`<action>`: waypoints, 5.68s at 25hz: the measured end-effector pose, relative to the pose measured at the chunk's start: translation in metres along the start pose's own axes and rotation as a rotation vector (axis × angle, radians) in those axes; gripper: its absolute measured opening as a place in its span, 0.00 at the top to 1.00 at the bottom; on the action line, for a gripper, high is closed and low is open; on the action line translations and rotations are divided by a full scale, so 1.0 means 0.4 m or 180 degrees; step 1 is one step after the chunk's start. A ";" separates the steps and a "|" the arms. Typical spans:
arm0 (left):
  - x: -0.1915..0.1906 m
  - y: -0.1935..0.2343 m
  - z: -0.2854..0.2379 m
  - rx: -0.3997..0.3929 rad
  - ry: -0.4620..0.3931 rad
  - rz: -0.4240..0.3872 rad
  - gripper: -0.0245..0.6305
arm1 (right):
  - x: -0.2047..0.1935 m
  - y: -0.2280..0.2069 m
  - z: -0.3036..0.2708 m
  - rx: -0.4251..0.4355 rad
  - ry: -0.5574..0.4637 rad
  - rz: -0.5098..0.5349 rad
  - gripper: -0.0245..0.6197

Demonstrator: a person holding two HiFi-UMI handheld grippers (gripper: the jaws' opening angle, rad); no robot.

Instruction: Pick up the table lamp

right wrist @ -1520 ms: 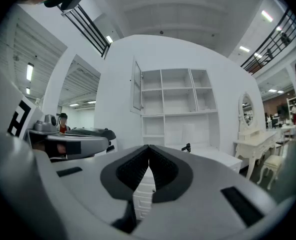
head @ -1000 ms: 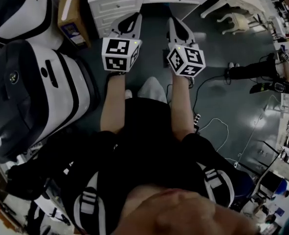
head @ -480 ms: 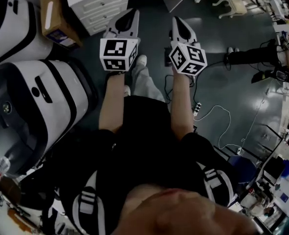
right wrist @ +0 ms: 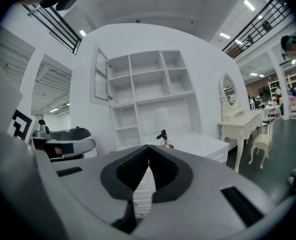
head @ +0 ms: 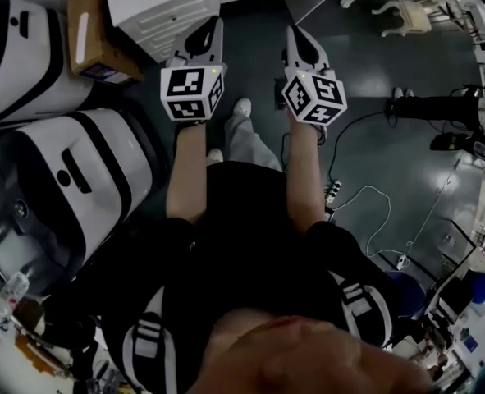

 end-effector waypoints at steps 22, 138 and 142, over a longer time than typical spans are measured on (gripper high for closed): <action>0.137 -0.133 -0.427 -0.0314 -0.0106 -0.0362 0.95 | 0.200 -0.405 -0.142 -0.0305 -0.0643 -0.0289 0.93; -0.154 0.347 -1.211 0.0058 0.0936 -0.0627 0.82 | -0.010 -0.527 -0.917 0.0162 0.0983 0.0045 0.93; -0.111 0.336 -1.205 0.0033 0.0883 -0.0650 0.82 | 0.004 -0.524 -0.928 0.0209 0.0881 0.0031 0.93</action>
Point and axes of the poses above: the fingertips, and each gripper's own axes: z backward along the fingers, y to its left, x out of its top, the point moved 6 cm from there along z, backward along the fingers, and after that the axes turned 2 degrees about x, right-handed, at the moved point
